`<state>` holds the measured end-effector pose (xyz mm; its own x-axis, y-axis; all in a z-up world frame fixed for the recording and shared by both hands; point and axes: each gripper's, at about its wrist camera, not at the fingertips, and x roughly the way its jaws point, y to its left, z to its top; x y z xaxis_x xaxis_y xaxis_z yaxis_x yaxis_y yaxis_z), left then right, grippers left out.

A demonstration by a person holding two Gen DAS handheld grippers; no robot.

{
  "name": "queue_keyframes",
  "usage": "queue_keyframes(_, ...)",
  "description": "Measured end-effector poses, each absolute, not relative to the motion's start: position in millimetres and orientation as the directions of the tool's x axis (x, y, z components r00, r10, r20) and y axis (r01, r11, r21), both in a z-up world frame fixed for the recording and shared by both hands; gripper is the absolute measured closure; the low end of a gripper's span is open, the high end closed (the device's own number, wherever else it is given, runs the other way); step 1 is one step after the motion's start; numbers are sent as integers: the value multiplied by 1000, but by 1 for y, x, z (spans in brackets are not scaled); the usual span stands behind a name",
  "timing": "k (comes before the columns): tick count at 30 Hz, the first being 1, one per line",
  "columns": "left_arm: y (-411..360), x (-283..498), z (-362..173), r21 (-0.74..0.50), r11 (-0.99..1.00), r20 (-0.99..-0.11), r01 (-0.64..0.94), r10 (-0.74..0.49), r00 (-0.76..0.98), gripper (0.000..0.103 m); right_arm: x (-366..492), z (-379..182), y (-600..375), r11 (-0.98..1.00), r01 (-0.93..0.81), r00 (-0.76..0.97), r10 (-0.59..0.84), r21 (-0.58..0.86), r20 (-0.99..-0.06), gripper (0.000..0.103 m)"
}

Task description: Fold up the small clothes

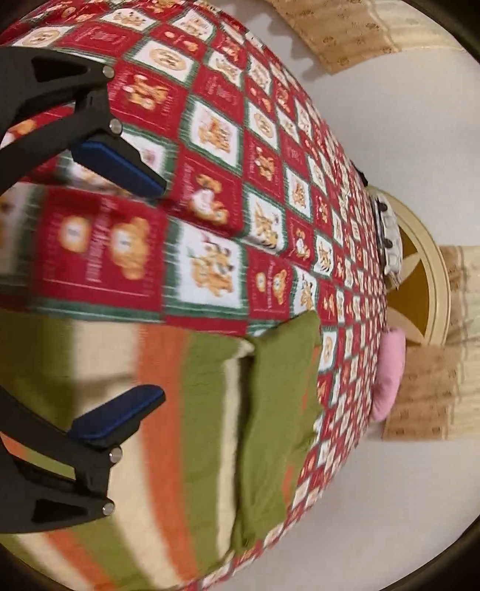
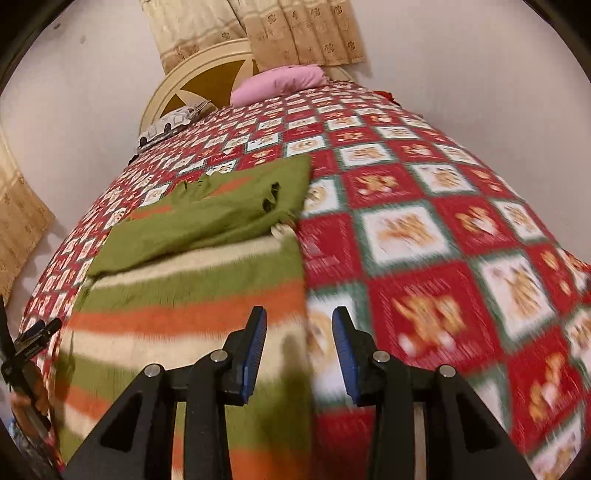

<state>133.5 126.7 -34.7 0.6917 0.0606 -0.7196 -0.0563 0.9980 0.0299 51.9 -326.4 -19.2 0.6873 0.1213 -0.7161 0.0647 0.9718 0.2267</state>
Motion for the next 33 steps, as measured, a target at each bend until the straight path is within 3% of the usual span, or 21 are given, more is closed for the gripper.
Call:
queue_keyframes(5, 127, 101, -29, -4, 1000, -722, 14, -13, 691, 0, 11, -14, -328, 983, 28, 663, 116, 179, -739, 63)
queue_keyframes(8, 121, 79, -30, 16, 999, -731, 52, -24, 682, 0, -9, -16, -324, 986, 8, 646, 121, 165, -753, 57)
queue_keyframes(17, 110, 29, -35, 12, 995, -754, 98, -56, 654, 0, -66, -25, -290, 977, -102, 601, 212, 189, -770, 56)
queue_keyframes(23, 118, 12, -43, -100, 993, -780, 65, -119, 614, 0, -87, -24, -266, 966, -164, 591, 257, 198, -764, 55)
queue_keyframes(26, 114, 11, -43, -140, 987, -787, 77, -158, 596, 2, -91, -28, -253, 968, -177, 584, 248, 177, -773, 52)
queue_keyframes(28, 111, 4, -43, -115, 990, -782, 77, -138, 607, 4, -93, -32, -245, 970, -180, 579, 241, 166, -779, 43)
queue_keyframes(32, 118, -4, -51, -159, 986, -792, 54, -160, 589, 7, -95, -43, -227, 970, -212, 556, 217, 116, -802, 41)
queue_keyframes(33, 119, -4, -54, -186, 981, -801, 50, -181, 571, 13, -95, -44, -223, 973, -214, 555, 198, 92, -808, 41)
